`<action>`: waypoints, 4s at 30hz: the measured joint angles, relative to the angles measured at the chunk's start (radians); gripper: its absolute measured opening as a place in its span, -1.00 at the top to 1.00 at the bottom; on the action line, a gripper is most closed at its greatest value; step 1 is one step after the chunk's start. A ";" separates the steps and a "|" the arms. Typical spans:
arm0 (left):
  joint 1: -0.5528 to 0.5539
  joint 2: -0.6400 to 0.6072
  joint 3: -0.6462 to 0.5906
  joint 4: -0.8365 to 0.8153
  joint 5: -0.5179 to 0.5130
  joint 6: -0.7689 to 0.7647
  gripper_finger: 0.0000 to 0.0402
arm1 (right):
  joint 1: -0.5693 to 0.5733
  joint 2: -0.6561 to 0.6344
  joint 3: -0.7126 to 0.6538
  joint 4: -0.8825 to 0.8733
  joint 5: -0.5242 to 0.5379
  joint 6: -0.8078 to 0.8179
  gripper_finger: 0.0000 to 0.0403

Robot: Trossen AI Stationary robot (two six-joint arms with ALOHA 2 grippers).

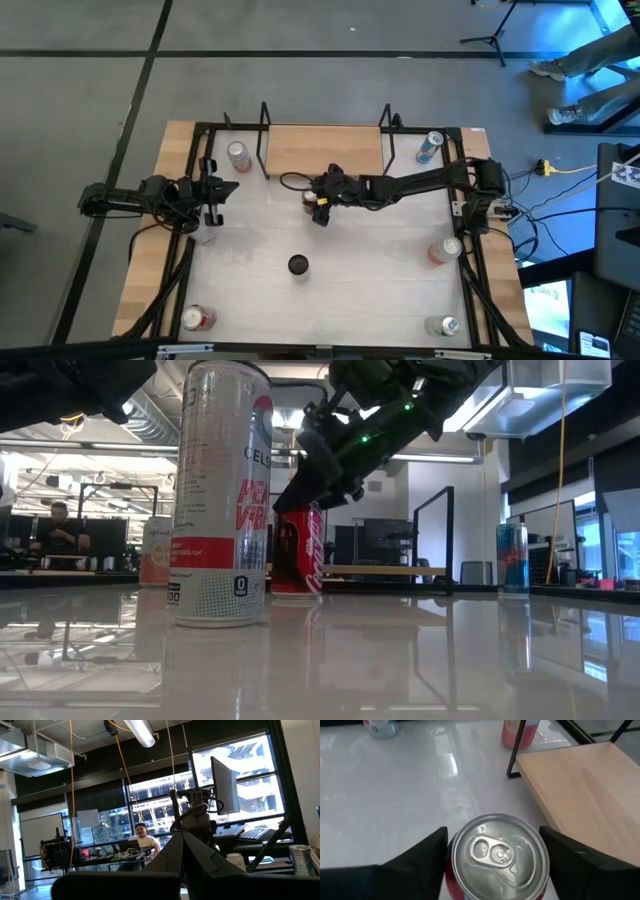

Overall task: Place canned beverage on shelf
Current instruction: Put the top red soda can on the shelf, then put the top blue soda can on the shelf

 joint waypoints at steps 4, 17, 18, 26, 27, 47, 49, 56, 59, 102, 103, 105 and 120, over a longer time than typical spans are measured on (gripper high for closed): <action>0.000 0.000 0.000 0.000 0.000 0.000 0.99 | 0.000 -0.025 -0.001 -0.025 0.025 -0.002 -0.16; 0.000 0.000 0.000 0.000 0.000 -0.003 0.99 | 0.016 -0.260 -0.004 -0.234 0.274 -0.014 -0.16; 0.000 0.000 0.000 0.000 0.000 -0.003 0.99 | 0.016 -0.273 -0.004 -0.234 0.309 -0.016 -0.16; 0.000 0.000 0.000 0.001 -0.001 -0.006 0.99 | -0.080 -0.293 -0.002 -0.251 0.479 -0.034 -0.16; 0.000 0.000 0.000 0.000 -0.001 -0.008 0.99 | -0.102 -0.294 -0.002 -0.247 0.498 -0.034 -0.16; 0.000 0.000 0.000 0.002 -0.004 -0.003 0.99 | -0.466 -0.254 -0.051 -0.088 0.294 0.073 -0.17; 0.000 0.000 0.000 0.001 -0.004 -0.003 0.99 | -0.478 -0.254 -0.075 -0.070 0.284 0.093 -0.17; 0.000 0.000 0.000 0.003 -0.004 -0.003 0.99 | -0.495 -0.248 -0.125 -0.032 0.274 0.119 -0.17; 0.000 0.000 0.000 0.005 -0.004 -0.003 0.99 | -0.495 -0.248 -0.135 -0.007 0.272 0.120 -0.17; 0.000 0.000 0.000 0.007 0.000 -0.008 0.99 | -0.492 -0.200 -0.135 -0.013 0.281 0.086 -0.55; 0.000 0.000 0.000 0.006 0.000 -0.008 0.99 | -0.492 -0.203 -0.135 -0.019 0.277 0.085 -0.58; 0.000 0.000 0.000 0.004 0.000 -0.008 0.99 | -0.490 -0.219 -0.137 -0.032 0.271 0.082 -0.61; 0.000 0.000 0.000 0.000 0.000 0.015 0.99 | -0.459 -0.445 -0.136 -0.167 0.152 -0.027 -0.64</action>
